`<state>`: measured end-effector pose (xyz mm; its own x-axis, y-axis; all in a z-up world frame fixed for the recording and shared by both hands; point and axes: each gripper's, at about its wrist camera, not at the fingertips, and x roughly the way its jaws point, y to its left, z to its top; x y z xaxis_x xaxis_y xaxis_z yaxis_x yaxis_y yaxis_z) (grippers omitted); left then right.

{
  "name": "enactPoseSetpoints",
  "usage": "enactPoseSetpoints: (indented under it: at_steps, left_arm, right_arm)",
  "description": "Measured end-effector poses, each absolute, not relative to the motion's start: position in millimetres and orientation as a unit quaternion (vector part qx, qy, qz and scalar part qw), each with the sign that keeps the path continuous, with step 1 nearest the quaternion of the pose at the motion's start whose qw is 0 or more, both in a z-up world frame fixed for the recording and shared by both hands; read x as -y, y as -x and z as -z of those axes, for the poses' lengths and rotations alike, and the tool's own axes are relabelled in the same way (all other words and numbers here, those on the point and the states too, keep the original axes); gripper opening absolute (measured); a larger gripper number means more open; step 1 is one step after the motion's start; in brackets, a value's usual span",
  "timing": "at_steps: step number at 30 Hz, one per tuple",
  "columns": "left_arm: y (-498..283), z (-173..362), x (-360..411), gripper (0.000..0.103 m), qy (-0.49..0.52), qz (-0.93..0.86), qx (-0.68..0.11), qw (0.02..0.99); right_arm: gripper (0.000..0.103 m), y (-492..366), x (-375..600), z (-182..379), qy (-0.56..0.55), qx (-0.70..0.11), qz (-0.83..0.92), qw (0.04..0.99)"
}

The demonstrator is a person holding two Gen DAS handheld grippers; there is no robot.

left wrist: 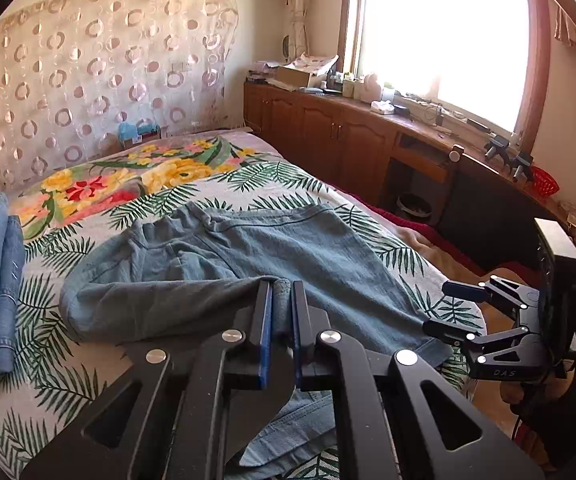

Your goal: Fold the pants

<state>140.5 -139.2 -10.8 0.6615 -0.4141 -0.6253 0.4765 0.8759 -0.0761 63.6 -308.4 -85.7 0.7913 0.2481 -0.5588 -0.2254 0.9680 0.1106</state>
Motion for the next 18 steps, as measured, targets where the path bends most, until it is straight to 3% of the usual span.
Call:
enactPoseSetpoints:
  at_steps: [8, 13, 14, 16, 18]
  left_arm:
    - [-134, 15, 125, 0.01, -0.034, 0.222, -0.33, 0.917]
    - [-122, 12, 100, 0.035, -0.03, 0.208, -0.326, 0.922]
    - [-119, 11, 93, 0.045, -0.025, 0.204, -0.323, 0.924]
    - [-116, 9, 85, 0.048, -0.018, 0.203, -0.318, 0.926]
    - [-113, 9, 76, 0.059, -0.015, 0.196, -0.314, 0.929]
  right_arm:
    - [0.071, -63, 314, 89, -0.037, -0.301, -0.125, 0.945]
    - [0.071, -65, 302, 89, -0.037, -0.298, -0.135, 0.944]
    - [0.071, -66, 304, 89, -0.038, -0.297, -0.137, 0.944]
    - [0.071, -68, 300, 88, -0.038, -0.295, -0.141, 0.944]
    - [0.071, -69, 294, 87, -0.035, -0.294, -0.146, 0.944]
